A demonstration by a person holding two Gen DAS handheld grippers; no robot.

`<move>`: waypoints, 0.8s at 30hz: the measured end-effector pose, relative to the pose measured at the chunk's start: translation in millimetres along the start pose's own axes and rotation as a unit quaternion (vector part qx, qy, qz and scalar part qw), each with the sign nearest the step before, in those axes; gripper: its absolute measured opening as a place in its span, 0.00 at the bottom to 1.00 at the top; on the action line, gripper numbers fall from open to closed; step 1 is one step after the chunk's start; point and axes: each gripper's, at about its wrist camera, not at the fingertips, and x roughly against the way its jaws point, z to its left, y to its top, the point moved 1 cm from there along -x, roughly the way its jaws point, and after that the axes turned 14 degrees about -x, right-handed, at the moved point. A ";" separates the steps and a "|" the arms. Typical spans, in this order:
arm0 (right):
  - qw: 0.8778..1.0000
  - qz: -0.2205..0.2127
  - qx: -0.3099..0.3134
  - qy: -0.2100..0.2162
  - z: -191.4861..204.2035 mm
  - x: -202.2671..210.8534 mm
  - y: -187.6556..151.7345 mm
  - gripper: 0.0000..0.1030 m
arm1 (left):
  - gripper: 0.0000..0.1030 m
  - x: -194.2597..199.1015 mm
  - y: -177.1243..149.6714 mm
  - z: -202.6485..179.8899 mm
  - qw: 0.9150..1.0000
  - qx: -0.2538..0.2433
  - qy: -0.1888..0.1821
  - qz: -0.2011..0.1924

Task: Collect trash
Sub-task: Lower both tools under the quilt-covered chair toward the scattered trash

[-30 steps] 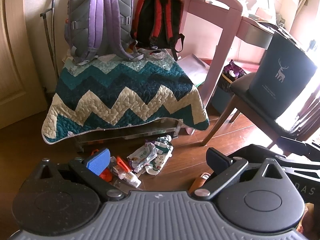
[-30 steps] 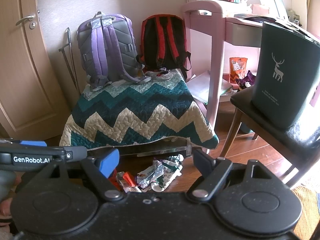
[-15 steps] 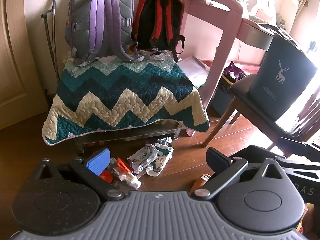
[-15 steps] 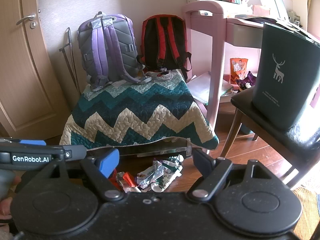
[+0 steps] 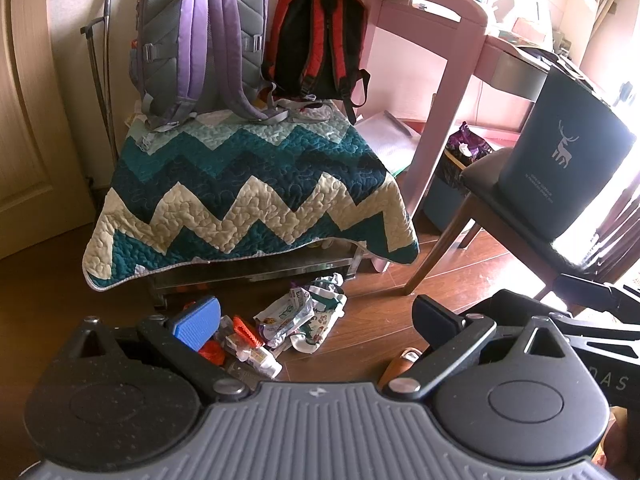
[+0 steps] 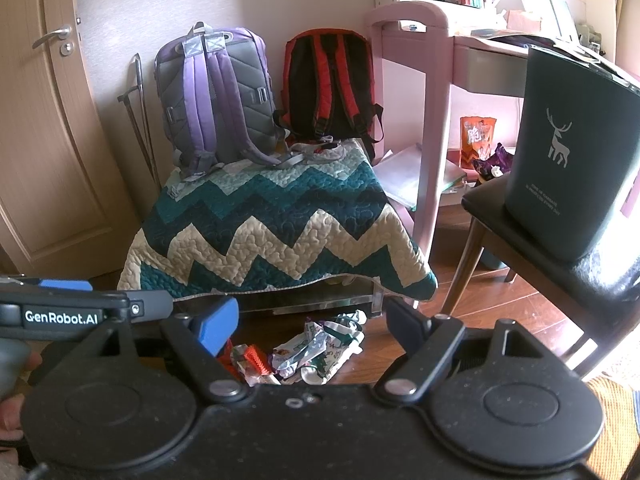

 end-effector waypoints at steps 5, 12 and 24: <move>1.000 0.002 0.003 -0.001 -0.2 -3.3 3.3 0.79 | 1.00 -1.2 -0.3 0.5 1.000 0.002 -0.002 0.001; 1.000 0.004 0.011 -0.002 -2.1 -8.9 3.9 0.79 | 1.00 -6.3 -2.9 0.0 1.000 0.004 -0.005 0.001; 0.998 0.021 0.051 0.036 -4.7 -84.7 23.4 0.79 | 1.00 -76.9 8.2 69.4 0.996 0.079 0.034 0.022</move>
